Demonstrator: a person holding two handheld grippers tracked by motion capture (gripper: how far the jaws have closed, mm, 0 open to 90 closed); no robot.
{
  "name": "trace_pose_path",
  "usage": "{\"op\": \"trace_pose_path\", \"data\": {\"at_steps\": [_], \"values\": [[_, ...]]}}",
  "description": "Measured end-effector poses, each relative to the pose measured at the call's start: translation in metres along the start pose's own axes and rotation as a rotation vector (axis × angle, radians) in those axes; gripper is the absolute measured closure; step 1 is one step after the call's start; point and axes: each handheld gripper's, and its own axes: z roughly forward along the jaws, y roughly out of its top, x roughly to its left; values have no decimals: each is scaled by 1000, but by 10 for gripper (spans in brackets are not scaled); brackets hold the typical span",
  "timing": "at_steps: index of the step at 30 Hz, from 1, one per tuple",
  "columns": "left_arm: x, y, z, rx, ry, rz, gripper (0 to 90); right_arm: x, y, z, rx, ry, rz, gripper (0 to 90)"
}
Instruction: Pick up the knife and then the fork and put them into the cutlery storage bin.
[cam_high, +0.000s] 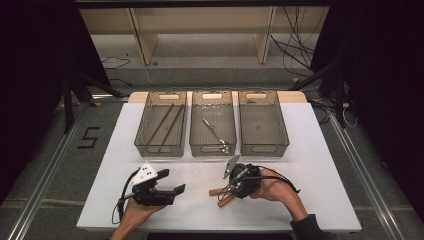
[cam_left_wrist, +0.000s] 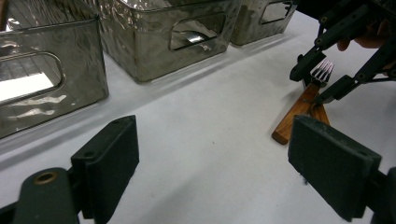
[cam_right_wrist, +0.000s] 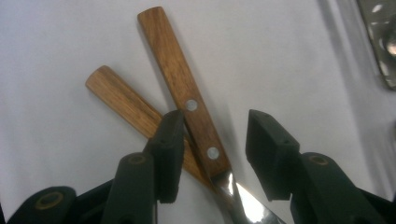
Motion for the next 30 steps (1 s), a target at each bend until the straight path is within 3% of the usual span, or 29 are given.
{"op": "trace_pose_path", "data": {"at_steps": [15,22,30], "values": [[0,0,1,4,-1,1,161,0,10,4,22,31,-40,668],[0,0,1,5,-1,0,161,-1,18,14,95,43,-65,677],[0,0,1,8,-3,0,161,1,18,14,90,39,-105,720]]}}
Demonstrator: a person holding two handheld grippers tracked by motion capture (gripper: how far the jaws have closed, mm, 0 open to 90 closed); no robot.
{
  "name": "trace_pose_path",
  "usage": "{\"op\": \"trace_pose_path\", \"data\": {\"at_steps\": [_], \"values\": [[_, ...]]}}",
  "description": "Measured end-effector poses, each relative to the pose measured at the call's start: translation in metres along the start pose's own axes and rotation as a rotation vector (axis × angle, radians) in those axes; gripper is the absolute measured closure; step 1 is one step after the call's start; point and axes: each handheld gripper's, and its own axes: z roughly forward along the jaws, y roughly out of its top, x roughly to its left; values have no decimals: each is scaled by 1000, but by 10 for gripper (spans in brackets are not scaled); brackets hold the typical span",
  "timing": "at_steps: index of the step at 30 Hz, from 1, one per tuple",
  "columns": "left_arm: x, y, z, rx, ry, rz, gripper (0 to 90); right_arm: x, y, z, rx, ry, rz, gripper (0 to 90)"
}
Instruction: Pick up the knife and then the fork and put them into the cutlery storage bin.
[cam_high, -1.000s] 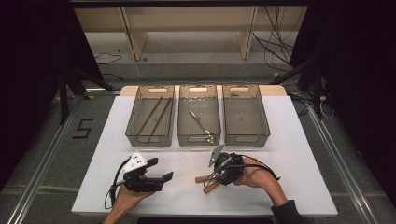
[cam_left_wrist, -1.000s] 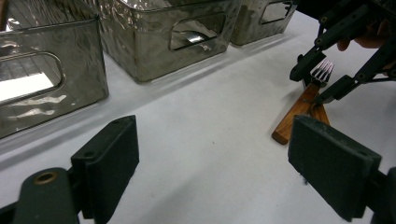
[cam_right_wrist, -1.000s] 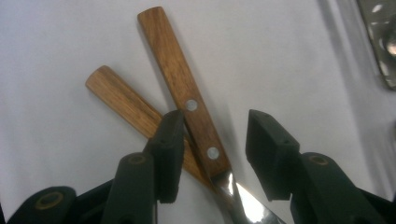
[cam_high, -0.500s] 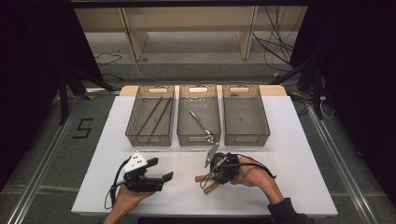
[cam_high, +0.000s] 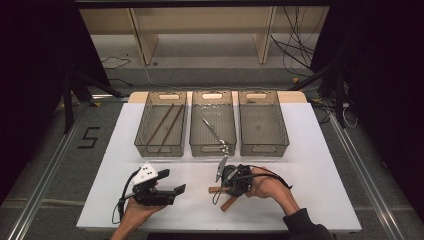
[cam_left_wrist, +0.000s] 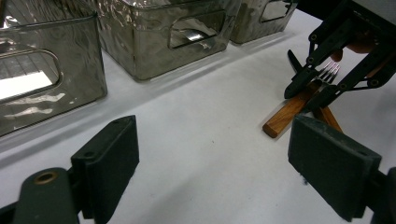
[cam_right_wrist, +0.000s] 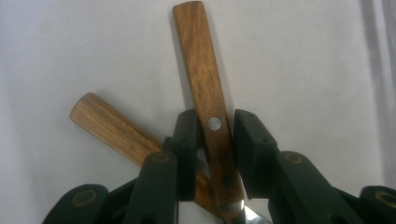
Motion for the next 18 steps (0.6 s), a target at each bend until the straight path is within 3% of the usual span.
{"op": "trace_pose_path", "data": {"at_steps": [4,11,18], "values": [[0,0,0,0,1,-2,161,3,2,-1,14,-19,-54,765],[1,0,0,0,1,-5,161,3,3,-4,3,-37,-57,772],[2,0,-1,-10,1,-13,161,-1,-1,-19,-96,-58,9,773]]}}
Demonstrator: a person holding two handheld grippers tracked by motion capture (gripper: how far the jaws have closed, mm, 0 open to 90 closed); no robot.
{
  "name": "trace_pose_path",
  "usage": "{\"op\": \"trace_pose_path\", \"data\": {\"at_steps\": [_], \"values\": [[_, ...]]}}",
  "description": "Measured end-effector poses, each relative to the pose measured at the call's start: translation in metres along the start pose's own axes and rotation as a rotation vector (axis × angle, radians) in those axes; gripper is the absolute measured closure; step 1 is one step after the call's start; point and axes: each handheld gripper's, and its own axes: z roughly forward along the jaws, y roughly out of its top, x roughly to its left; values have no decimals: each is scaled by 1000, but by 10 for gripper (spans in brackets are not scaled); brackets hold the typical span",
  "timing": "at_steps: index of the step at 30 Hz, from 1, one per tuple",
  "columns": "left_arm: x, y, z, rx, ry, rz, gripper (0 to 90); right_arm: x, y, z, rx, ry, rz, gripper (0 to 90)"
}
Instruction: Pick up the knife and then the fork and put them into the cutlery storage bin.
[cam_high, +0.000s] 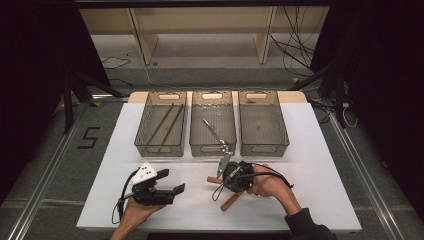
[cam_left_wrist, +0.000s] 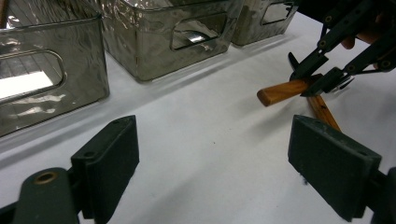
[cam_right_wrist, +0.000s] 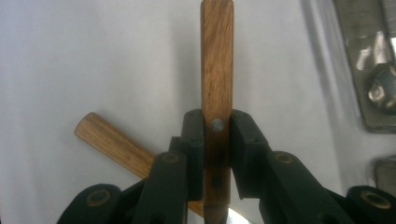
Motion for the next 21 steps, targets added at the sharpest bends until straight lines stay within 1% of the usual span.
{"op": "trace_pose_path", "data": {"at_steps": [2,7,8,9,11,15,21], "values": [[0,0,0,0,0,-1,161,-1,-2,-4,-18,-5,46,773],[1,0,0,-3,2,0,162,-8,-7,-17,-77,-28,106,773],[1,0,-1,-4,4,-1,161,-10,-8,-19,-93,-25,115,773],[1,0,-1,-6,5,1,161,-11,-9,-22,-106,-24,137,773],[1,0,-1,-12,7,-2,161,-16,-11,-27,-142,-32,176,773],[1,0,-2,-13,7,-3,161,-25,-15,-37,-191,-54,234,772],[1,0,-1,-14,8,-3,161,-38,-17,-49,-268,-53,317,773]]}}
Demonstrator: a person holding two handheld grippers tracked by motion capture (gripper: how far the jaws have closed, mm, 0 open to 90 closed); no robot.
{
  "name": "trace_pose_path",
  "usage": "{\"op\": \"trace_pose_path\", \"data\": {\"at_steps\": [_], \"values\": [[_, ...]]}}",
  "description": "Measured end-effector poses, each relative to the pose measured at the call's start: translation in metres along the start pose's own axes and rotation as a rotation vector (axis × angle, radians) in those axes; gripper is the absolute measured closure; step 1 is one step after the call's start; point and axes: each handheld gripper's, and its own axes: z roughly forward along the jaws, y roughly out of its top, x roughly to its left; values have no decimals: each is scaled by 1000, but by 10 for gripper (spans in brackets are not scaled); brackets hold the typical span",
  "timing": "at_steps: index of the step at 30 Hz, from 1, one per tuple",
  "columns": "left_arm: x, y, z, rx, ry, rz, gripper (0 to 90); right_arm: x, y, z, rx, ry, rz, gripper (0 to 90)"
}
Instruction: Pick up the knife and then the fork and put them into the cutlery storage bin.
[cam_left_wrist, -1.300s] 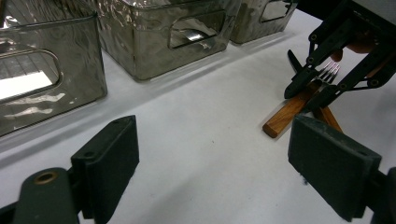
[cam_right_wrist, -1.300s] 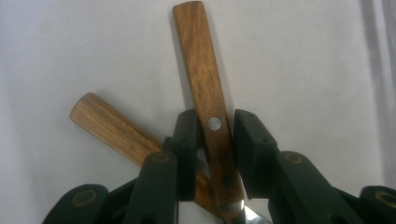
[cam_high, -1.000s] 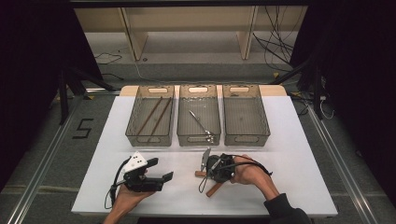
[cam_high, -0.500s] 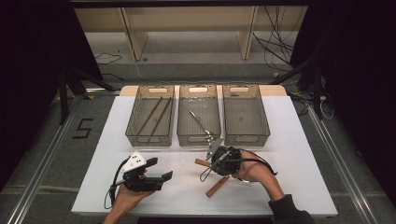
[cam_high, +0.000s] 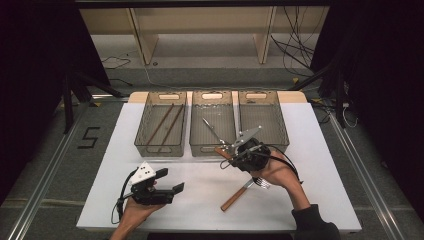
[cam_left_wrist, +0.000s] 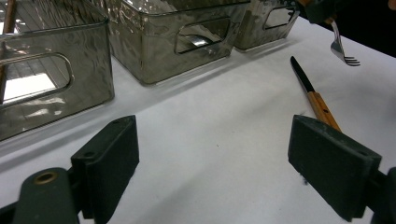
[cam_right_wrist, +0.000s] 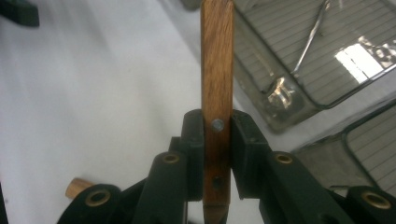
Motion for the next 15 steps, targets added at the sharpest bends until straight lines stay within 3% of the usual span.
{"op": "trace_pose_path", "data": {"at_steps": [3,15], "values": [[0,0,0,4,0,5,161,-6,2,-5,-31,5,37,773],[0,0,0,-7,0,4,161,-28,14,-36,-140,-24,104,773]]}}
